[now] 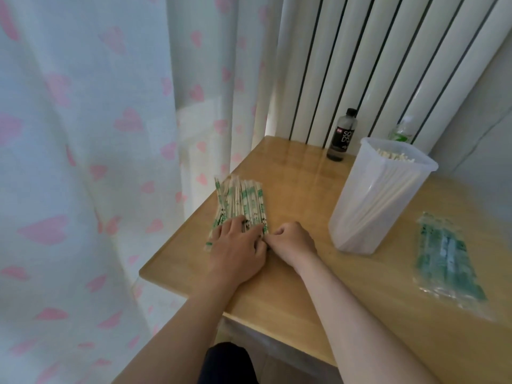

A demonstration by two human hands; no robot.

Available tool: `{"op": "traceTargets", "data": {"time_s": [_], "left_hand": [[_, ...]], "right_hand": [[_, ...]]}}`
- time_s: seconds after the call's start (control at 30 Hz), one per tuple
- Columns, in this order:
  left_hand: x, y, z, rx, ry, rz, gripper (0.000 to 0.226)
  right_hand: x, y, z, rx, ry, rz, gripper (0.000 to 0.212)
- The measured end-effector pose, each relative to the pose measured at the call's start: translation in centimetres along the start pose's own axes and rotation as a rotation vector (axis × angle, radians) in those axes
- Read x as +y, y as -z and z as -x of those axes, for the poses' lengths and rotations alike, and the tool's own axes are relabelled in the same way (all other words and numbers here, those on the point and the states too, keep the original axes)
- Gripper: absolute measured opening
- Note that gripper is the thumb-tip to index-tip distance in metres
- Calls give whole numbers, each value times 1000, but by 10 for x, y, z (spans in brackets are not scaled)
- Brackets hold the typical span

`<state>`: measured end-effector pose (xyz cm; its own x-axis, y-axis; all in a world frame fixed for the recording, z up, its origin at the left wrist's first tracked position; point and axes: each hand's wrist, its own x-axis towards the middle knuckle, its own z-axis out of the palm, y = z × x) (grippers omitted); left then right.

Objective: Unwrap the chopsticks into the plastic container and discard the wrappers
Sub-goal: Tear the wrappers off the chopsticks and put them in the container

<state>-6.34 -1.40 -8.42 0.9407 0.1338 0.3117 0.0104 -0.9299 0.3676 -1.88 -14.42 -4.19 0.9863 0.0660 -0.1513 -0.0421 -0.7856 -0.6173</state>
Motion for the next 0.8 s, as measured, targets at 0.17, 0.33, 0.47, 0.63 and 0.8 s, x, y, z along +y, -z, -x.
{"op": "traceTargets", "data": {"time_s": [0.17,0.33,0.47,0.63,0.8], "left_hand": [[1,2,2,2,3,20,45],[0,2,3,21,4,21,45],[0,4,3,7,-1,30,46],[-1,4,4,10,-33,16,49],[-1,4,6,72,-99,45,49]], "right_hand": [[0,2,0,-7,-35,-86,35],[12,8,1,1,-102,-415,25],[18,13,7,21,-116,-612,20],[34,16,10,42,-126,-829,11],[46,16,17,84,-122,-986,8]]}}
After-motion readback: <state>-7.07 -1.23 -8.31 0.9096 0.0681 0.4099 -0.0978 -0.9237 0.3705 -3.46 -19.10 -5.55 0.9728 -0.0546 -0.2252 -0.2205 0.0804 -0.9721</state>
